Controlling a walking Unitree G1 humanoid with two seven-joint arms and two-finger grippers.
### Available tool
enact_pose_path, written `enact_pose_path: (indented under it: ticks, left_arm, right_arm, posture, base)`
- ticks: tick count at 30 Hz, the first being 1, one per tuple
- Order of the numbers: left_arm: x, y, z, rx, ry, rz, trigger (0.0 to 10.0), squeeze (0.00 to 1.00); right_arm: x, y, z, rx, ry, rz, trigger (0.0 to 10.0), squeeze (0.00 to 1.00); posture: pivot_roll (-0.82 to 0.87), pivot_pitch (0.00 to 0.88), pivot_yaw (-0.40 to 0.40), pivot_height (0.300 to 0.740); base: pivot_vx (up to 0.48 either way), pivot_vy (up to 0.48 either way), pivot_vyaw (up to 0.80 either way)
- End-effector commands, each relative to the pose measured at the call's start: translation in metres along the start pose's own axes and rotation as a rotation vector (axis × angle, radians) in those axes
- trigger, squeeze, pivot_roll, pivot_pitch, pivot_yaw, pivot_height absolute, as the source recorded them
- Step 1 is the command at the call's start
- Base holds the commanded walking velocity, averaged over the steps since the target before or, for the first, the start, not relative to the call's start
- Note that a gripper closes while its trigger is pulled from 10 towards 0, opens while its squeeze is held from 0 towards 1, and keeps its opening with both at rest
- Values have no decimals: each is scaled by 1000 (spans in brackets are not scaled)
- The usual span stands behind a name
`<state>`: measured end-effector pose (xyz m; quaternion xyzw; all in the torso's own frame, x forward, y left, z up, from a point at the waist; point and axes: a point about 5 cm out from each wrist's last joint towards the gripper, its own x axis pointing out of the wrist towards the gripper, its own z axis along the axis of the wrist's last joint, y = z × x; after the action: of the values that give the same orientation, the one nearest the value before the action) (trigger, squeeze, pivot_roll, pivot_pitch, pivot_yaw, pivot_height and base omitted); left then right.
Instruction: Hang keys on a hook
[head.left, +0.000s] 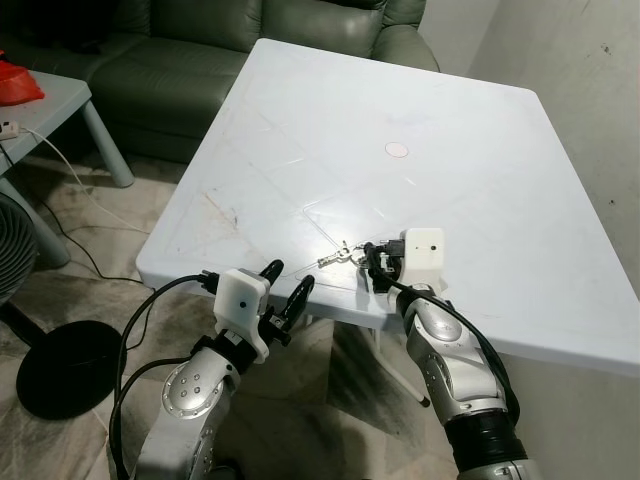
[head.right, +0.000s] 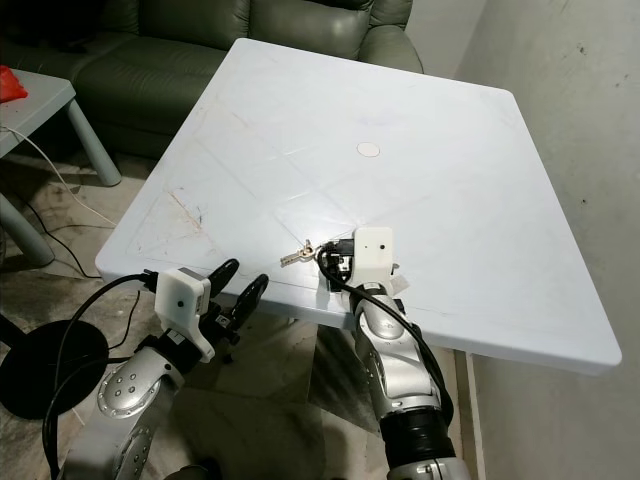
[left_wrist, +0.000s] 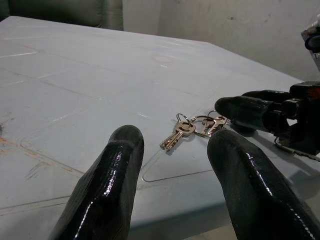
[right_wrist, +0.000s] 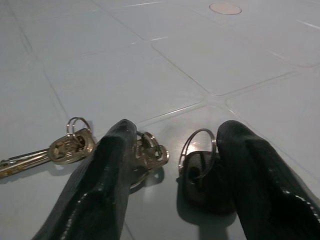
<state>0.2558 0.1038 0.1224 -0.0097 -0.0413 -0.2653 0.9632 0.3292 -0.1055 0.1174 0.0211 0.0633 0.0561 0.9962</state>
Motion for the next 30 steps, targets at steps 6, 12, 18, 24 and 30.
enact_pose_path:
  ticks: [6,12,18,24,30]
  left_arm:
    - [-2,-3,2,7,0,3,10000,0]
    - [-1,-2,2,8,1,6,10000,0]
    - [-2,-3,3,10,0,11,10000,0]
    - [-2,-3,2,11,1,12,10000,0]
    - [-2,-3,3,15,1,13,10000,0]
  right_arm:
    - [2,-4,-1,-21,-9,-22,0,0]
    - [2,-4,-1,-40,-14,-17,0,0]
    - [2,-4,-2,-53,-21,-12,0,0]
    - [2,-4,-3,-57,-20,-10,0,0]
    - [1,-5,-3,-90,-34,-8,0,0]
  posture:
    - [13,156,-115,740]
    - [14,156,-117,740]
    - [14,159,-119,740]
    - [15,160,-120,740]
    - [14,164,-118,740]
  base:
    - [0,0,0]
    - [0,0,0]
    - [0,0,0]
    - [0,0,0]
    - [0,0,0]
